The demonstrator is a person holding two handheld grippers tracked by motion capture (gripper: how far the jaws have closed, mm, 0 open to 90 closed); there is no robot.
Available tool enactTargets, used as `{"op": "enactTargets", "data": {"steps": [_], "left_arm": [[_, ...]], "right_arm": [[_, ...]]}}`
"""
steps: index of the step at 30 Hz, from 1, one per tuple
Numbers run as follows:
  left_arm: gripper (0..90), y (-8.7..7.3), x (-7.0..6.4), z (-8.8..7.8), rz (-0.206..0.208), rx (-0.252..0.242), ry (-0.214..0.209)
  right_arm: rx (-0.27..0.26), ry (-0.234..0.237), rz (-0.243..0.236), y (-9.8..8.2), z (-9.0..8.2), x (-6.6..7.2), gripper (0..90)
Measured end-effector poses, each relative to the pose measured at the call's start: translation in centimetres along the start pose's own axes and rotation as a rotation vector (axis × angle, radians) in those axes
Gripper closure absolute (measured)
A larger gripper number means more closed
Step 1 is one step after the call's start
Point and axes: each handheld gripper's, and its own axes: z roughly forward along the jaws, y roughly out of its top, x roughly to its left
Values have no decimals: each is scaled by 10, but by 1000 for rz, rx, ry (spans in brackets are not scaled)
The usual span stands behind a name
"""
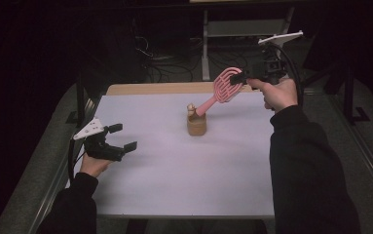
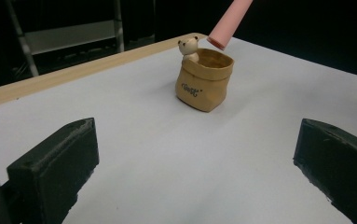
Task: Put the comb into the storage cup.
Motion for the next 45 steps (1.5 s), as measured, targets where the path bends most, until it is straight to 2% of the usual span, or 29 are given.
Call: {"op": "enactTargets", "data": {"steps": [4,21,27,36,41,45], "left_arm": [[0,-5,2,-5,-8,-8,17],[0,-31,5,-17,-47,-21,42],[0,-35,4,-21,-45,-32,55],[0,-41,6,-29,-72,-60,73],[0,-45,7,-27,-80,-38,77],[0,-47,7,-24,-69,-12,71]], "right_arm": [[9,1,-1,0,4,0,628],[43,-11,6,-3,22,-4,628],[63,-15,9,-5,31,-7,628],[83,-23,16,-9,45,-10,627],[90,-21,23,-10,52,-13,627],[94,-13,38,-12,57,-17,627]]}}
